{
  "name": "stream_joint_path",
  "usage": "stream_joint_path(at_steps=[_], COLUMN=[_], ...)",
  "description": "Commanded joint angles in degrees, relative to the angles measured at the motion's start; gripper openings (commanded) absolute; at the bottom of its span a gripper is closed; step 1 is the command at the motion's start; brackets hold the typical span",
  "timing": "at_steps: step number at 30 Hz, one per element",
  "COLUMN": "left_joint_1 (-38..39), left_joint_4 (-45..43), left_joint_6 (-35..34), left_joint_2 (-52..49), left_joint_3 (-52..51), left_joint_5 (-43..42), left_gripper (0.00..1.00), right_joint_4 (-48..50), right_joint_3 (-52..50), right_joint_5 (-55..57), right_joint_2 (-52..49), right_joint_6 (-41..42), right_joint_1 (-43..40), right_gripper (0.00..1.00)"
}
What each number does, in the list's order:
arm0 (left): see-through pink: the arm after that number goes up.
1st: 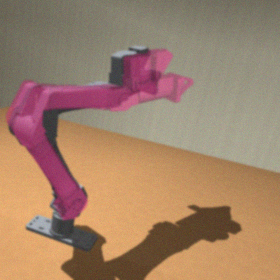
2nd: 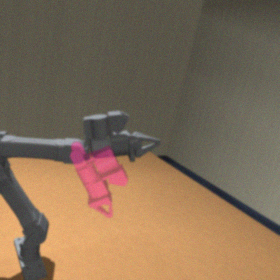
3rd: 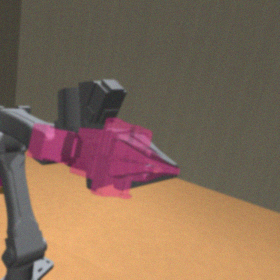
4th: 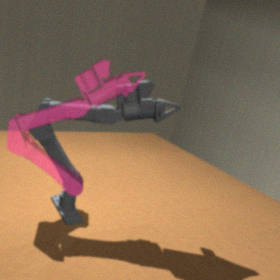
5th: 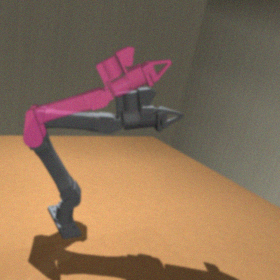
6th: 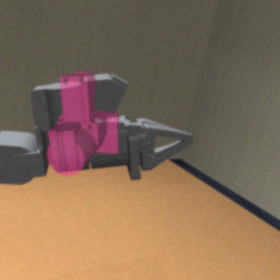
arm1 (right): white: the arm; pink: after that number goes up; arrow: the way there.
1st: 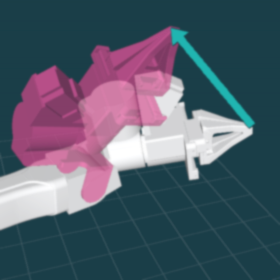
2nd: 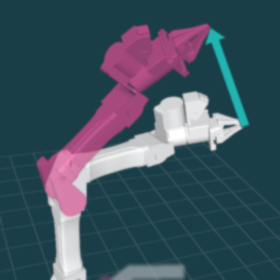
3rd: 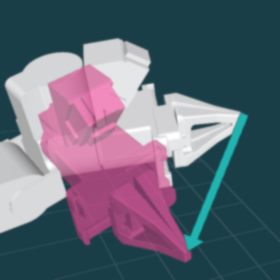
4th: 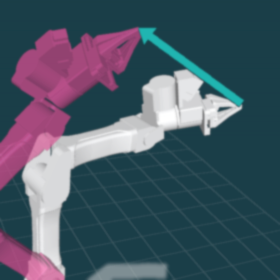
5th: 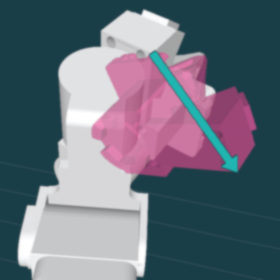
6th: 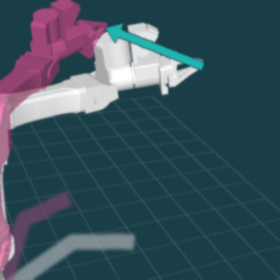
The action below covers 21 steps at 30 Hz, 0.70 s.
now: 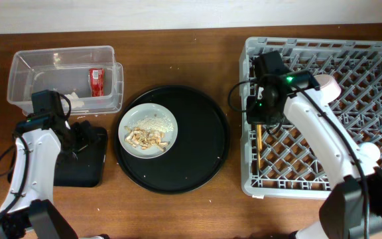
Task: Sort waste into correct bins and load items into the dishwasher rack
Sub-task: 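Carry the chopstick right and drop it into the dish rack, then reach the left gripper to the white plate and grasp its rim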
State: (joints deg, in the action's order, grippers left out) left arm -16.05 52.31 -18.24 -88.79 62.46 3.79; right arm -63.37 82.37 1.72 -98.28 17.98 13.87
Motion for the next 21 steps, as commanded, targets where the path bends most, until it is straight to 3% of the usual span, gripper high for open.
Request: stream_joint_path(at_steps=[1,2,4,6,11,15,21], left_joint_1=[-0.2,-0.2,-0.2,-0.2,-0.2,0.4,13.8], left_joint_4=[0.0,0.0,-0.1,-0.4,-0.8,-1.7,-9.0], left_joint_6=[-0.6,-0.6,-0.6,-0.6,-0.6,-0.6,6.7], left_joint_2=[1.0,1.0,1.0,1.0,1.0,1.0,1.0], left_joint_3=[0.1,0.1,0.1,0.1,0.1,0.1,0.1], left_joint_5=[-1.3,-1.3,-1.2,-1.2,-1.3,-4.7,-6.9], left_gripper=[0.99,0.99,0.99,0.99,0.99,0.99,0.99], right_joint_4=[1.0,1.0,1.2,1.2,1.0,-1.4,-8.9], right_joint_3=[-2.6,-2.6,-2.6,-2.6,-2.5,-2.6,-2.6], right_joint_5=[0.9,0.9,0.8,0.4,0.3,0.1,-7.6], right_joint_2=[-1.1,-1.2,-1.3,-1.3,3.2,10.6,14.7], right_joint_6=[-0.6,-0.7,-1.3,-1.7,-1.7,-1.7,-7.3], right_joint_1=[-1.5,-1.6,-1.6,-1.6,-2.8,-11.0,-25.8], right_gripper=[0.04,0.07,0.34,0.38,0.4,0.41,0.41])
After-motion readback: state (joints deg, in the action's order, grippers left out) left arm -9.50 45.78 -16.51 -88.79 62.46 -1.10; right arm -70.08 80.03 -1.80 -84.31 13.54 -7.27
